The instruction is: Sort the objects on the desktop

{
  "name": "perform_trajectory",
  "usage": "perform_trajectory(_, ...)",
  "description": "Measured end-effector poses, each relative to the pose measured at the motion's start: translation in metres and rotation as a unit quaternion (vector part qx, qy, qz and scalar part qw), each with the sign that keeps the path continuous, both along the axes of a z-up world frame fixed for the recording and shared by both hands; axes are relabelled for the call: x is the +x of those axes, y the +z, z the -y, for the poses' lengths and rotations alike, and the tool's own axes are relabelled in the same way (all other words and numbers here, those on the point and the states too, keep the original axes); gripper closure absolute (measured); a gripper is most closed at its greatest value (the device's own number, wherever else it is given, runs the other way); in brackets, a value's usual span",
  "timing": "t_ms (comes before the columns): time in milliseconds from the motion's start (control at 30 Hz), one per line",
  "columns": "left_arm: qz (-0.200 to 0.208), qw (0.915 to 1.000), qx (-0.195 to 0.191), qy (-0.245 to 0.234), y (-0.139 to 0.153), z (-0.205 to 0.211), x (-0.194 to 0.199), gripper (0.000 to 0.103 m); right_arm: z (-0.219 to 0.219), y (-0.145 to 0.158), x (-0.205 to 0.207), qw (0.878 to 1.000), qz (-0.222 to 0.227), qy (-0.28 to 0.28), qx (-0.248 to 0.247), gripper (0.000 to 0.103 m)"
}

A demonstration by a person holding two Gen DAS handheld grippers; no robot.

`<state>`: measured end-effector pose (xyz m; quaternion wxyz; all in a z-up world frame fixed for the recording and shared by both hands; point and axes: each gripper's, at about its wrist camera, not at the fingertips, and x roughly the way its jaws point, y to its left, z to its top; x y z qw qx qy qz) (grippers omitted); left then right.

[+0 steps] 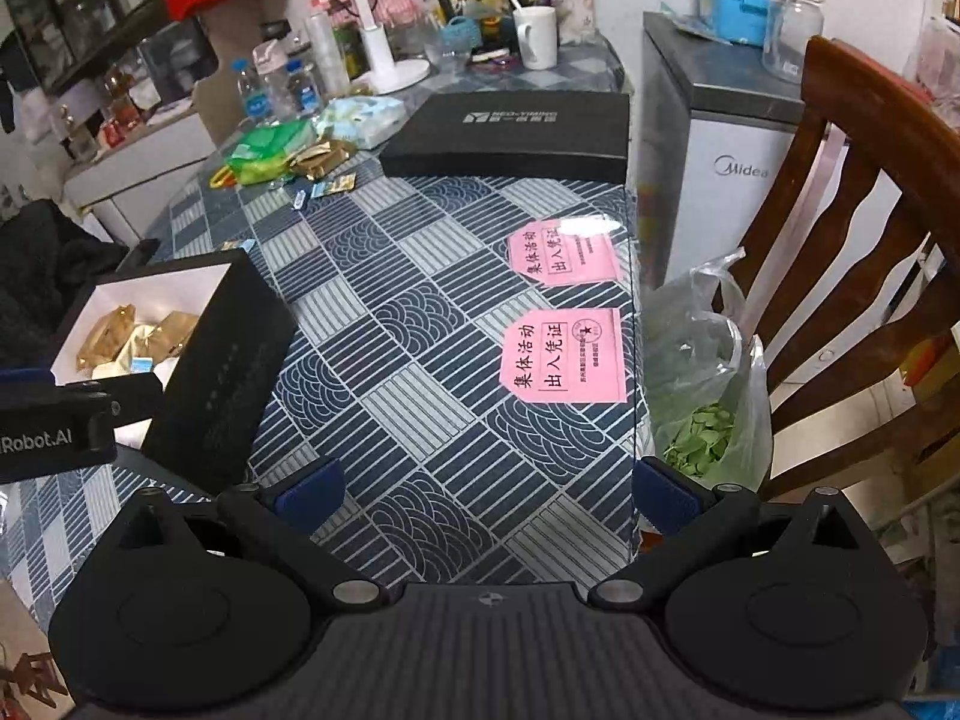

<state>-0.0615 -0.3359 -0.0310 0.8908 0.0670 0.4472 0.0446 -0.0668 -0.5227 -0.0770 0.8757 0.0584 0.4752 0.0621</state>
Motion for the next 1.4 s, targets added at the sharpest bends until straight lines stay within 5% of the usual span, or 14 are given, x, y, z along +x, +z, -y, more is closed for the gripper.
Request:
perform_trajectory(833,0.011,0.9964,-0.041,-0.074,-0.012,-0.045,0.027,0.000,-0.030,0.008,-0.010,0.995,0.007,-0.089,-0.054,0.000)
perform_trajectory(1400,-0.006,0.9983,-0.029,-0.051,-0.030,-0.046,0.053,0.000,-0.032,-0.010,0.027,0.996,-0.010,-0.067,-0.056,0.000)
